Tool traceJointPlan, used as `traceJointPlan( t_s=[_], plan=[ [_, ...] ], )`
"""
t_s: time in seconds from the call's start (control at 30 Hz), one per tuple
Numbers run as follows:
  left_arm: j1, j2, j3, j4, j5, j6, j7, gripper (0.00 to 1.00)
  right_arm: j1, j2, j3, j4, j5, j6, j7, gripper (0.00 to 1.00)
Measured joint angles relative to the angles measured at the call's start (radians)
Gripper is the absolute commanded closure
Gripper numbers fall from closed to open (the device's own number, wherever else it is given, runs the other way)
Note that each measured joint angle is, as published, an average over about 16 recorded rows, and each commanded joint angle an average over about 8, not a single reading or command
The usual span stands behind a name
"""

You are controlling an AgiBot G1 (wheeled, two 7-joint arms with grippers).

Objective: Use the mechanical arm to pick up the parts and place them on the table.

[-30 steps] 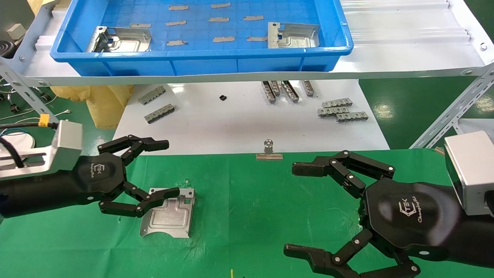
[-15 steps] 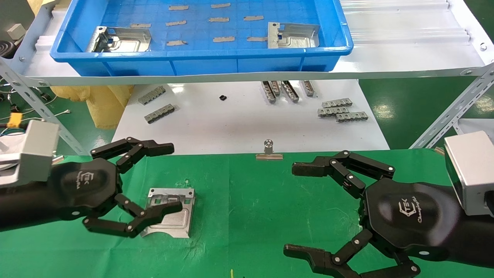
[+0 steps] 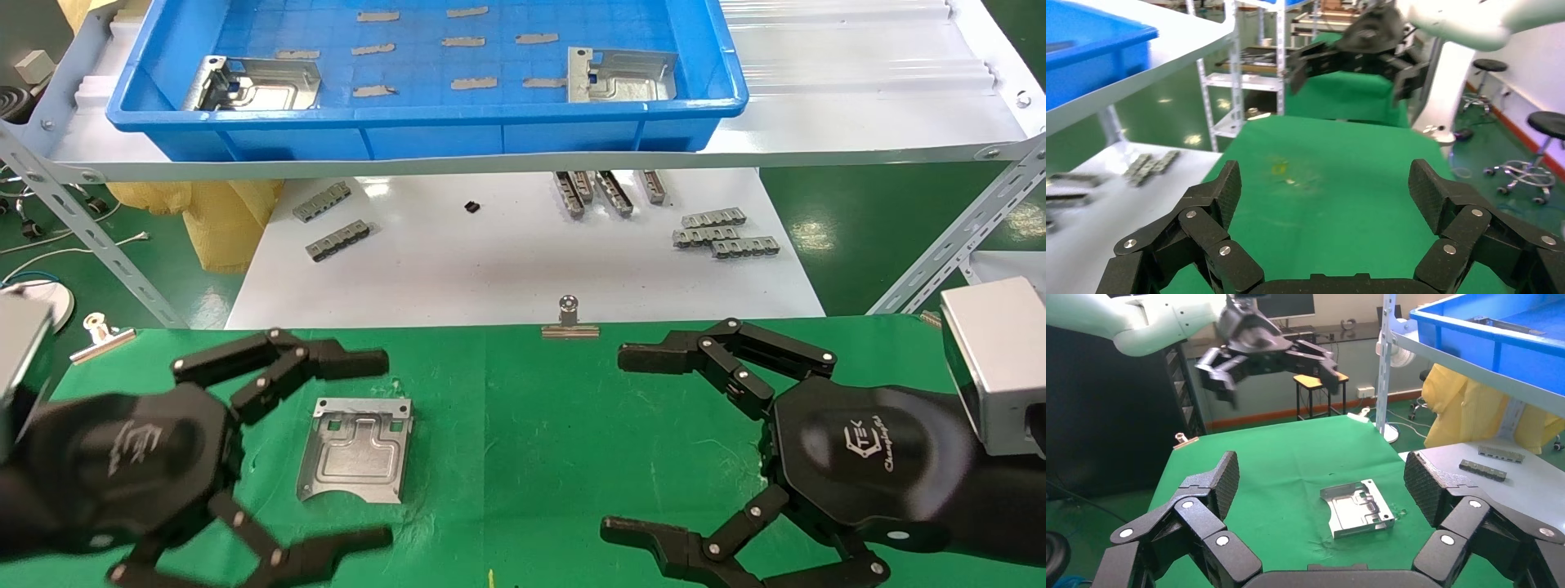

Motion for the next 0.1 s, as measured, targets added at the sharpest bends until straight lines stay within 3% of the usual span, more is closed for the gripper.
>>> traceJointPlan(
  t_s=[0.1],
  plan=[
    [0.013,-0.007,-0.011,-0.028,-0.007,-0.002,-0.016,0.0,0.0,0.0,0.0,0.0,0.0,0.0,0.0,0.0]
  ],
)
